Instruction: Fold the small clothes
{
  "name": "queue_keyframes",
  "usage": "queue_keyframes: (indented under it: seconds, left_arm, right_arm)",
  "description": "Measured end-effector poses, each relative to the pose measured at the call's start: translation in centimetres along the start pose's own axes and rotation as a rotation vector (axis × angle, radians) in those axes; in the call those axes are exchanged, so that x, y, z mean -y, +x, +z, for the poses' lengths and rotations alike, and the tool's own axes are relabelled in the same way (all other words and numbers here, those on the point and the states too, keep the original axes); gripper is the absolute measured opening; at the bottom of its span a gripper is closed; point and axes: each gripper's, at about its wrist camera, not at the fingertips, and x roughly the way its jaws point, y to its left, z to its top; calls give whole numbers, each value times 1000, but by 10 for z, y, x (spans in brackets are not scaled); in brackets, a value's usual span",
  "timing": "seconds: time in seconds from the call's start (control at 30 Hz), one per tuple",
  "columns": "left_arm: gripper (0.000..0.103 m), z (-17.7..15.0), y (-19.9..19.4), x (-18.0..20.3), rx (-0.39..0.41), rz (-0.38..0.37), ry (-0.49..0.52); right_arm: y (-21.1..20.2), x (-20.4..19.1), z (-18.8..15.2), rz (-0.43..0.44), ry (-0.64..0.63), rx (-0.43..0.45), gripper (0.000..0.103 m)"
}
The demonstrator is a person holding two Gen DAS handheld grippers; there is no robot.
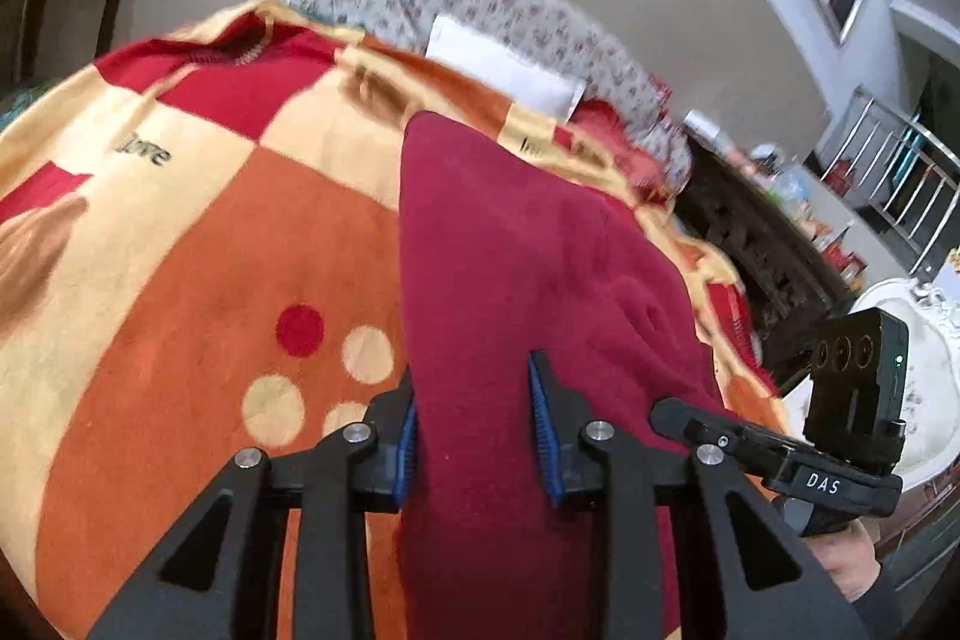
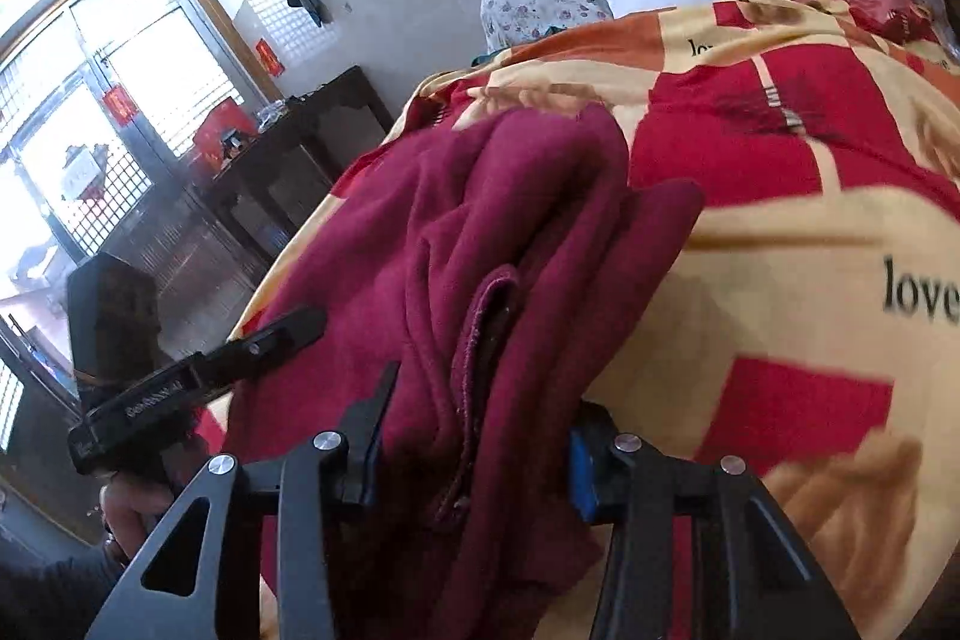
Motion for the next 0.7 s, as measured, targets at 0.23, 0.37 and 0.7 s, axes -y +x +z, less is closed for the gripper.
queue_keyframes:
  seconds: [0.23,0.37,0.7]
  left_arm:
    - [61,-13,43,-8,-72,116,90]
    - [61,-21,44,-2,-39,169,138]
    - [62,-25,43,6,-15,228,184]
  right_arm:
    - [32,55,-20,23,169,-31,56]
    - [29,54,-27,22,146,0,58]
    - [30,44,-26,-35,95,5,60]
